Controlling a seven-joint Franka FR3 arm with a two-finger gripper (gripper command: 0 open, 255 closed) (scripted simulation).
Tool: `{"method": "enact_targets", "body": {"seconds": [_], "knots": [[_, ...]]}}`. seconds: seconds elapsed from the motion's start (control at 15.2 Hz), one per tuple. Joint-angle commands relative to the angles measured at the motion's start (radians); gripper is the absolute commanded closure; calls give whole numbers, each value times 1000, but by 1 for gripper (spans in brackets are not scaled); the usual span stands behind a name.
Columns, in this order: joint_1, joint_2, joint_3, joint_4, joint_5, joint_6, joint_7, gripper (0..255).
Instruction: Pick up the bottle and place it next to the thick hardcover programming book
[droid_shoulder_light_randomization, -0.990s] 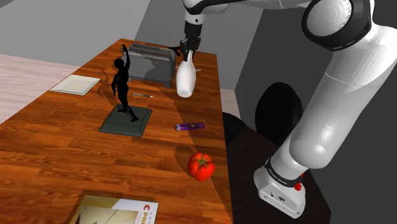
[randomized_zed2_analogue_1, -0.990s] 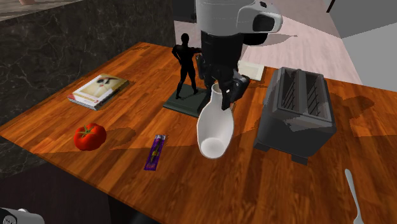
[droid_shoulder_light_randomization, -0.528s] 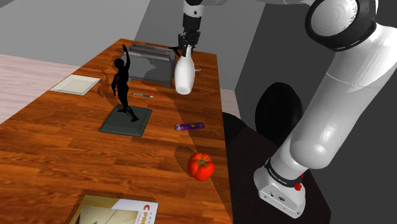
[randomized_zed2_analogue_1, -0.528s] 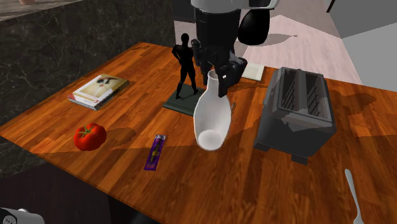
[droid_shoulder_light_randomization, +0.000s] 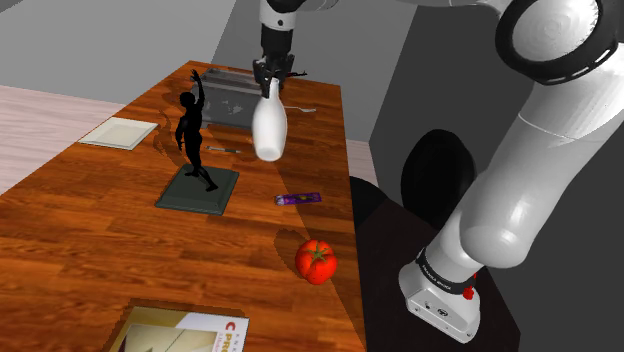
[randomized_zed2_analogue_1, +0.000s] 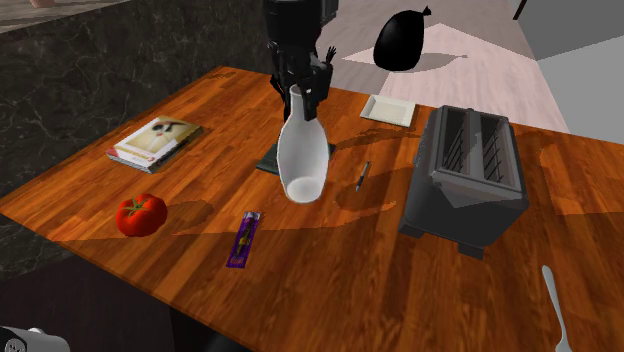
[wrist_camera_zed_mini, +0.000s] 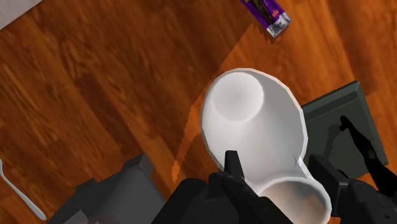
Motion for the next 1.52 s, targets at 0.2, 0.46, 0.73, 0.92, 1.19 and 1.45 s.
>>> {"method": "enact_targets", "body": {"seconds": [0.2, 0.46, 0.73, 0.92, 1.19, 1.45], "knots": [[65, 3, 50, 11, -12, -8, 120, 255], [116, 25, 89, 40, -23, -16, 212, 255], [169, 63, 126, 91, -37, -30, 303, 255], [210, 102, 151, 143, -50, -45, 371, 255], [269, 169, 181, 235, -71, -74, 458, 255], [333, 255, 205, 357, -97, -115, 542, 255]]}}
